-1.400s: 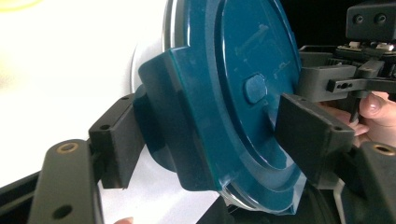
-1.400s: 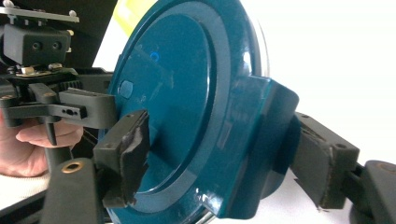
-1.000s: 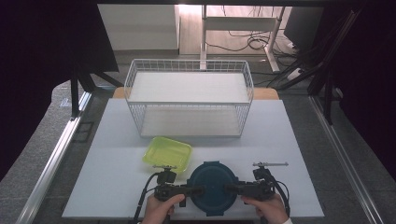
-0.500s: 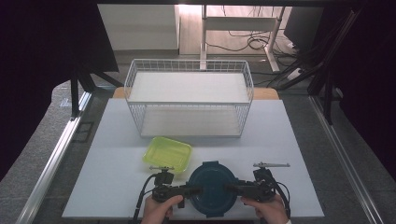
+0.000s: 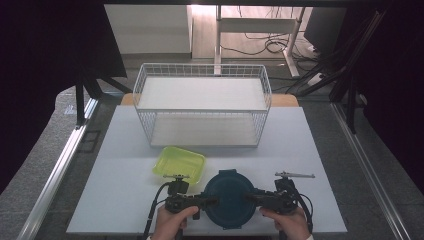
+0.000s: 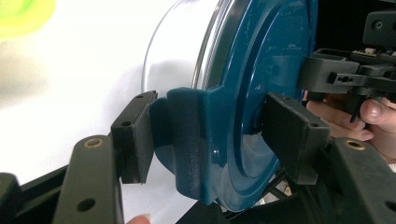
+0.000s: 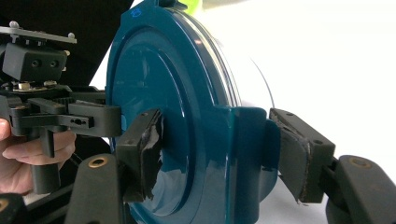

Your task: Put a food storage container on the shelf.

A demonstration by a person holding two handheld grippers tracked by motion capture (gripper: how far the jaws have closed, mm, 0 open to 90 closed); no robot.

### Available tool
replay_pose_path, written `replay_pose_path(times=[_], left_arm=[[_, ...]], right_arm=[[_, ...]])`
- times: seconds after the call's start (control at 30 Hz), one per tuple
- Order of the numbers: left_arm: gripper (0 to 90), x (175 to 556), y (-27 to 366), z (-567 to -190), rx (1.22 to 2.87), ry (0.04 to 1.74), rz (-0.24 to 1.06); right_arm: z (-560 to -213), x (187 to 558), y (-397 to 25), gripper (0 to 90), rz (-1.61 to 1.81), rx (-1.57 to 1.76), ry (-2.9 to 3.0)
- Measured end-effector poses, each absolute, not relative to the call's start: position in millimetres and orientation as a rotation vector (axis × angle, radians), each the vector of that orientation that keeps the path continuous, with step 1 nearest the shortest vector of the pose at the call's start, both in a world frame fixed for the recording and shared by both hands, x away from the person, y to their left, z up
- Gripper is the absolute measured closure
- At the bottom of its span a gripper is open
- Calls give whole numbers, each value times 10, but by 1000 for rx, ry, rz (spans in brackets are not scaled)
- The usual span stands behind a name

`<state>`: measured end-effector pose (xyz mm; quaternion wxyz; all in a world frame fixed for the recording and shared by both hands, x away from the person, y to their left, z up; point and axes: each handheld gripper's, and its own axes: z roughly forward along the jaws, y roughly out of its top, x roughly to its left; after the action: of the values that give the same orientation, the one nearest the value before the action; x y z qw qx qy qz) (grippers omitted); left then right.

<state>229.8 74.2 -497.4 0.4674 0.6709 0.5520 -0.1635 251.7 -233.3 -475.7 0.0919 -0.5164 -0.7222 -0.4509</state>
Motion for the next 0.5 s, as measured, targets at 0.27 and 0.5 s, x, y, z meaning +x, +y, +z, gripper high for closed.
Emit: replay_pose_path(times=[0.27, 0.5], left_arm=[[370, 2352, 771, -4814, 1663, 1326, -364], [371, 2405, 823, -4687, 1656, 1302, -361]], right_arm=[[-4633, 2531, -2318, 369, -1383, -1524, -2150], [-4487, 2559, -2275, 370, -1413, -1515, -2172]])
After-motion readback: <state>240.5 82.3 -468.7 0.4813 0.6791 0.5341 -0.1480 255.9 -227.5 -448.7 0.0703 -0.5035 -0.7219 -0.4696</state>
